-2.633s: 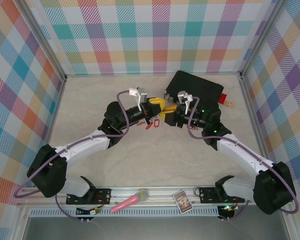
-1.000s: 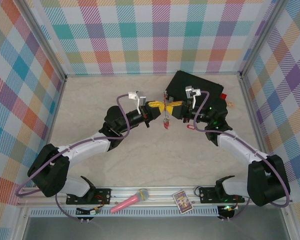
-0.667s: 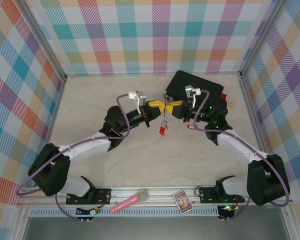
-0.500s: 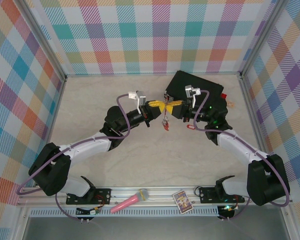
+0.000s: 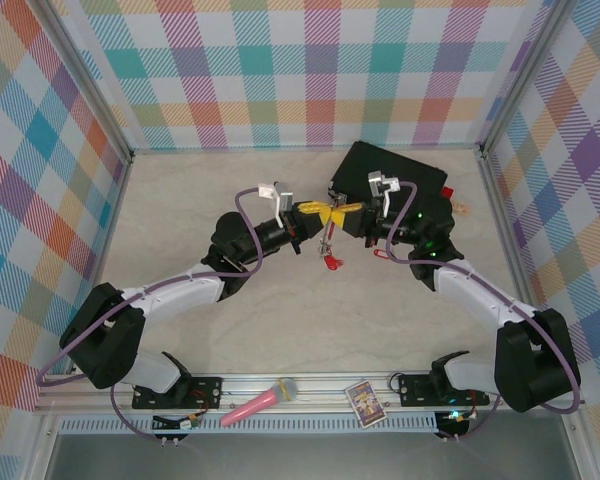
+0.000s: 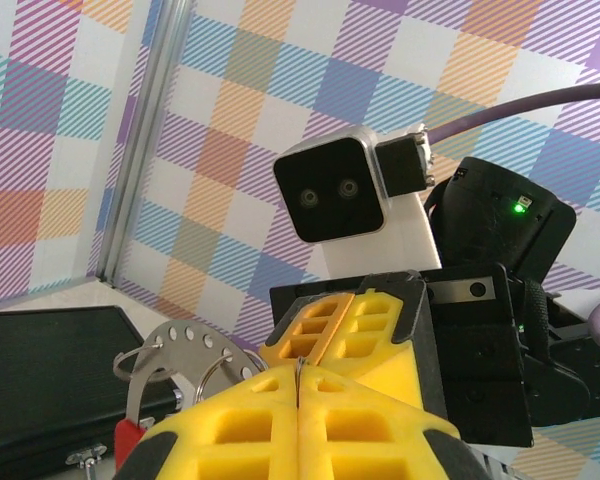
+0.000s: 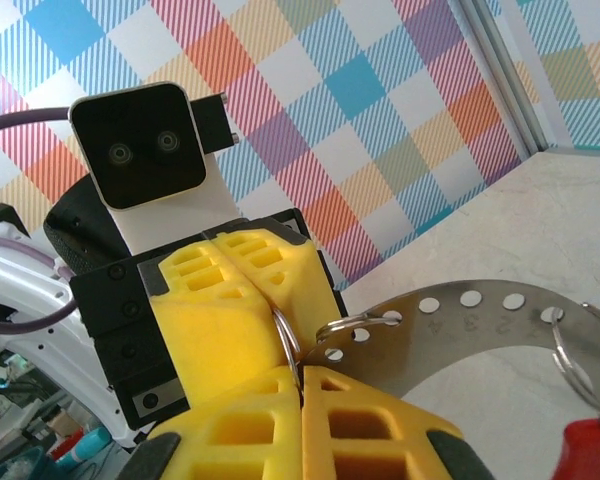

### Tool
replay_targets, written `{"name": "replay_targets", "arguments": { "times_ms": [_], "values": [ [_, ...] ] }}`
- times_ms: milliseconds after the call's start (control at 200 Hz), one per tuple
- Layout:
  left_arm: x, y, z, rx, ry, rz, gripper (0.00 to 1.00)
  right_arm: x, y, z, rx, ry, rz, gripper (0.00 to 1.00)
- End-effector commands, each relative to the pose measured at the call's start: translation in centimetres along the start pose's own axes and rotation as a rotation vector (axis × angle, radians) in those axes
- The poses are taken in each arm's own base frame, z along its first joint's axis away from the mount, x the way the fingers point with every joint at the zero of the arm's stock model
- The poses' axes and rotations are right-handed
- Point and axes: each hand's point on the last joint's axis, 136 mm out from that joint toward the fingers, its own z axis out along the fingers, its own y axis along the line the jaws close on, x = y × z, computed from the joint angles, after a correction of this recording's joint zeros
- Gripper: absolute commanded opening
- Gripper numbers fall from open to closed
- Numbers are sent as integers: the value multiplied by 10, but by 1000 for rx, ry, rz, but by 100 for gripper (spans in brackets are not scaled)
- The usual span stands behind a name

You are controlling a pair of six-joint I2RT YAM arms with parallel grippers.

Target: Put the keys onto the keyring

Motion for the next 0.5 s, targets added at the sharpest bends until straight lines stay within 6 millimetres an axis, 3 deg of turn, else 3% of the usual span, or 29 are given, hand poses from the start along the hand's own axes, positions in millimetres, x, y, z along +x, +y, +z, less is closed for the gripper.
{"name": "replay_targets", "arguments": {
  "times_ms": [0,65,170,210,365,495],
  "values": [
    [-4,-17,7,70,-2,-2,0,-12,20,1,-40,-18,-83,0],
    [-3,-15,7,58,5,1,1,-10,16,1,-15,-12,-82,0],
    [0,-5,4,8,34,13,26,-3,6,-1,46,11,-75,0],
    [1,1,1,-19,47,14,30,1,1,-2,72,29,-67,0],
    [6,20,-12,-87,143,15,32,16,-13,-5,152,90,-93,0],
    [12,24,-26,-120,262,49,33,33,-22,-2,196,167,-130,0]
  ]
}}
